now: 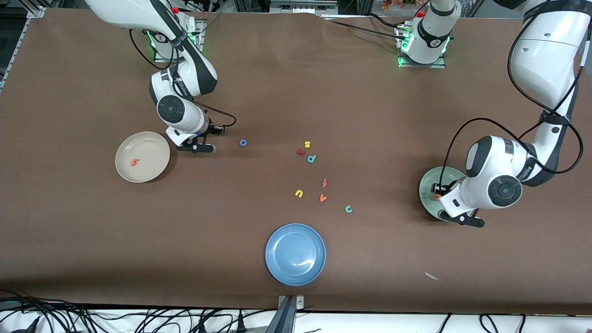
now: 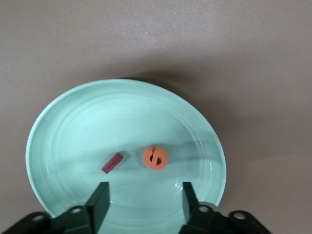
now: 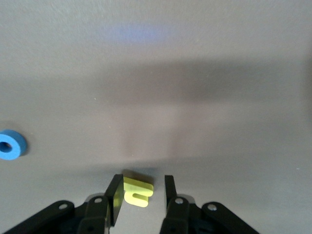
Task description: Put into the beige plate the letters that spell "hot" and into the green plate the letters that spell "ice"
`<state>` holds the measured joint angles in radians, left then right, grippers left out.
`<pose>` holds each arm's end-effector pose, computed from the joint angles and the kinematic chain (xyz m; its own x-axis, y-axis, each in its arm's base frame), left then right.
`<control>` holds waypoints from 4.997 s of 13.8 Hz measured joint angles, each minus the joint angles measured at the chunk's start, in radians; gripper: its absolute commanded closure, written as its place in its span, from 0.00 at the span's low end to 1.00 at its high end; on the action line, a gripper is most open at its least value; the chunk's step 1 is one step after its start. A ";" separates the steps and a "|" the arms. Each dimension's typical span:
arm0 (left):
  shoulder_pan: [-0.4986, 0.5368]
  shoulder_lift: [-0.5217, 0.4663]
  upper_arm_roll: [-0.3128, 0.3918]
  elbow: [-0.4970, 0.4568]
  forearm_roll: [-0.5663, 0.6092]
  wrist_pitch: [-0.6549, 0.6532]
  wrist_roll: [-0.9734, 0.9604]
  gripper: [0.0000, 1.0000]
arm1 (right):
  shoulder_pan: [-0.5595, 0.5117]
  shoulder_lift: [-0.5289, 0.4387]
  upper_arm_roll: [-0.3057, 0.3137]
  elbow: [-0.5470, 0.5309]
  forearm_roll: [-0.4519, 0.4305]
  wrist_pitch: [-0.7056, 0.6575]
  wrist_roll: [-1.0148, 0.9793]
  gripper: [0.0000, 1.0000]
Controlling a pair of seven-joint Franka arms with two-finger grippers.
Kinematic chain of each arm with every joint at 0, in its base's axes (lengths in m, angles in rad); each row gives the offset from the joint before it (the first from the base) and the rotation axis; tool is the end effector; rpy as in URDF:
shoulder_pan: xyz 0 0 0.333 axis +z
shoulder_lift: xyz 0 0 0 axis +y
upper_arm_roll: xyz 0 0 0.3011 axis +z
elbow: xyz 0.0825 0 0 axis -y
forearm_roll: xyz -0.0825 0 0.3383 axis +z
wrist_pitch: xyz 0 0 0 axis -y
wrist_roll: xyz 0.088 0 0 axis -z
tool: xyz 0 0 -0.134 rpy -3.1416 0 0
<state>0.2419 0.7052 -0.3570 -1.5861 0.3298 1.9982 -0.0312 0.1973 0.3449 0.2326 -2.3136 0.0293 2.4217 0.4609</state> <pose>0.6189 -0.0209 0.2138 0.9516 -0.1958 -0.2368 -0.2101 -0.9770 -0.0367 0.4202 0.1997 0.1808 0.9678 -0.0601 -0.2445 -0.0572 -0.9982 0.0190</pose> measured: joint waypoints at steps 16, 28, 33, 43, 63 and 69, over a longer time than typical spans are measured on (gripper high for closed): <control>-0.061 0.000 -0.045 0.000 -0.037 0.004 -0.209 0.00 | 0.004 0.011 0.069 -0.029 0.000 0.052 0.190 0.58; -0.251 0.019 -0.050 -0.001 -0.110 0.170 -0.675 0.00 | 0.004 -0.055 0.069 -0.085 0.000 0.070 0.431 0.58; -0.307 0.038 -0.048 0.003 -0.110 0.236 -0.832 0.00 | 0.003 -0.055 0.069 -0.123 0.000 0.139 0.449 0.58; -0.444 0.187 0.042 0.220 -0.110 0.244 -0.991 0.00 | 0.004 -0.055 0.081 -0.172 0.000 0.236 0.484 0.58; -0.489 0.238 0.103 0.257 -0.110 0.279 -1.023 0.37 | 0.004 -0.052 0.096 -0.183 0.001 0.280 0.492 0.91; -0.533 0.238 0.150 0.262 -0.110 0.279 -1.064 0.49 | 0.004 -0.052 0.098 -0.178 0.001 0.261 0.493 1.00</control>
<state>-0.2909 0.9436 -0.2068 -1.3246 0.2195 2.2771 -1.0955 0.2009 0.2929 0.3308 -2.4913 0.0304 2.6824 0.9543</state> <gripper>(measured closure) 0.419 0.991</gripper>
